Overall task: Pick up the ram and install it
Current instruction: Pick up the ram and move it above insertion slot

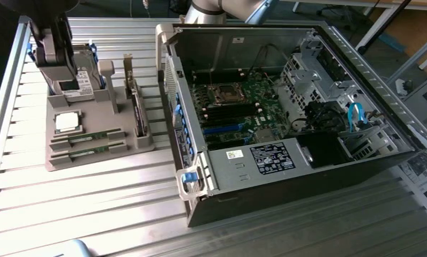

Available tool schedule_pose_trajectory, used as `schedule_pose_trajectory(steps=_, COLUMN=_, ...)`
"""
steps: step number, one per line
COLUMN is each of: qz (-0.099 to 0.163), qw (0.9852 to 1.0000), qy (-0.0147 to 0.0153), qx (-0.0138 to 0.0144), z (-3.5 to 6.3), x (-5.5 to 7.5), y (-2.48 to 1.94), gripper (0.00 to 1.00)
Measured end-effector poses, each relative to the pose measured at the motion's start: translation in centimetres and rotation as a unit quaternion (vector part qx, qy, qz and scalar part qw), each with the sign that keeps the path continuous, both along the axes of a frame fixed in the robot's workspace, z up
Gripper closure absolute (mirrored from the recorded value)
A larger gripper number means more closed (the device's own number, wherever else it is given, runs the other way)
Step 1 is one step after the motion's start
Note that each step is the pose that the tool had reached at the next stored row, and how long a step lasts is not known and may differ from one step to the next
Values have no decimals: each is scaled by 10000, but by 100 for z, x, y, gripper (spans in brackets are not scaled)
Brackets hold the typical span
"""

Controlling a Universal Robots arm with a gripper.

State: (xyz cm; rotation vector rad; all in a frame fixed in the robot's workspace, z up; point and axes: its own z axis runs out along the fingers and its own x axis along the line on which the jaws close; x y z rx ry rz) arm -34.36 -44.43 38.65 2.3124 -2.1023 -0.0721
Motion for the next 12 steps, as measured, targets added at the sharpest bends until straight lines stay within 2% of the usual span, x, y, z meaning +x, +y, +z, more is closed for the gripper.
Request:
schedule_pose_trajectory(steps=1, qz=0, qw=10000, qy=0, qx=0, z=0, x=0, y=0, gripper=64)
schedule_pose_trajectory(steps=2, qz=0, qw=10000, qy=0, qx=0, z=0, x=0, y=0, gripper=64)
schedule_pose_trajectory(steps=3, qz=0, qw=10000, qy=0, qx=0, z=0, x=0, y=0, gripper=58)
schedule_pose_trajectory(steps=12, qz=0, qw=10000, qy=0, qx=0, z=-20, x=0, y=0, gripper=58)
